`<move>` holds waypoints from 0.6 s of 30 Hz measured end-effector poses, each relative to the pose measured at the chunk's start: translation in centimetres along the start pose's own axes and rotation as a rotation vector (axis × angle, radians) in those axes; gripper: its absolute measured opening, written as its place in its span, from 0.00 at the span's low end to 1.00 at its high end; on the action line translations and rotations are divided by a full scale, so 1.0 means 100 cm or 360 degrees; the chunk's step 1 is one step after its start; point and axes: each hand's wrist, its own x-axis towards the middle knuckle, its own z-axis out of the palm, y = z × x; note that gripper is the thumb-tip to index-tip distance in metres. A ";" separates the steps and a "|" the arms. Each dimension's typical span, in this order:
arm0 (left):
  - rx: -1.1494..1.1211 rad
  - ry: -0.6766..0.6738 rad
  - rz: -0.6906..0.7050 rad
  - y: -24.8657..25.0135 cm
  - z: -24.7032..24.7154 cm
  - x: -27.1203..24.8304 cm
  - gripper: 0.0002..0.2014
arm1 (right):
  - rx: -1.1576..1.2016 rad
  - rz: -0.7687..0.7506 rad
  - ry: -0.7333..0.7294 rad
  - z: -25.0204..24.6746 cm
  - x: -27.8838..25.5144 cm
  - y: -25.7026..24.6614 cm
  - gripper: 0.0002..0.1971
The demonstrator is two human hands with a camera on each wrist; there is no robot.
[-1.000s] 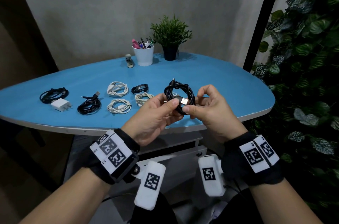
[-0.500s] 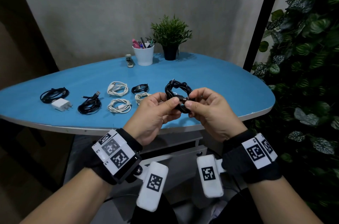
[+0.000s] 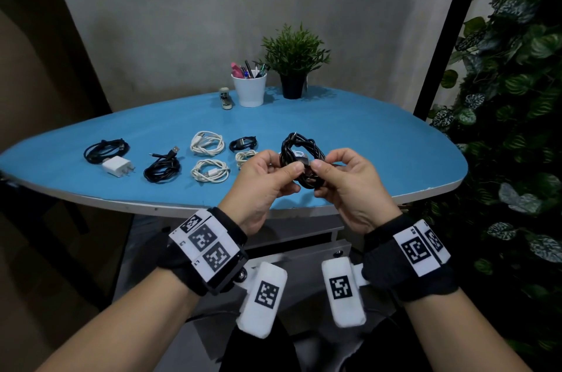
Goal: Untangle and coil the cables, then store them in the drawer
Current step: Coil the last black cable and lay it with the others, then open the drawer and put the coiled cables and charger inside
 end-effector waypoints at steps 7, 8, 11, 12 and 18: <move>0.0305 -0.0038 -0.0058 0.000 -0.014 -0.002 0.09 | -0.0091 0.0085 -0.0011 0.009 0.006 0.009 0.03; 0.0335 -0.0043 -0.0062 0.000 -0.017 -0.003 0.09 | -0.0100 0.0092 -0.0020 0.011 0.007 0.012 0.02; 0.0402 0.0011 -0.0077 0.003 -0.025 -0.009 0.10 | -0.0144 0.0081 -0.0035 0.020 0.008 0.017 0.04; 0.0427 0.0045 -0.0087 0.002 -0.029 -0.010 0.10 | -0.0156 0.0074 -0.0046 0.022 0.008 0.019 0.05; 0.0560 0.0229 -0.0292 -0.007 -0.073 -0.023 0.12 | -0.0112 0.0114 -0.0121 0.038 0.001 0.039 0.05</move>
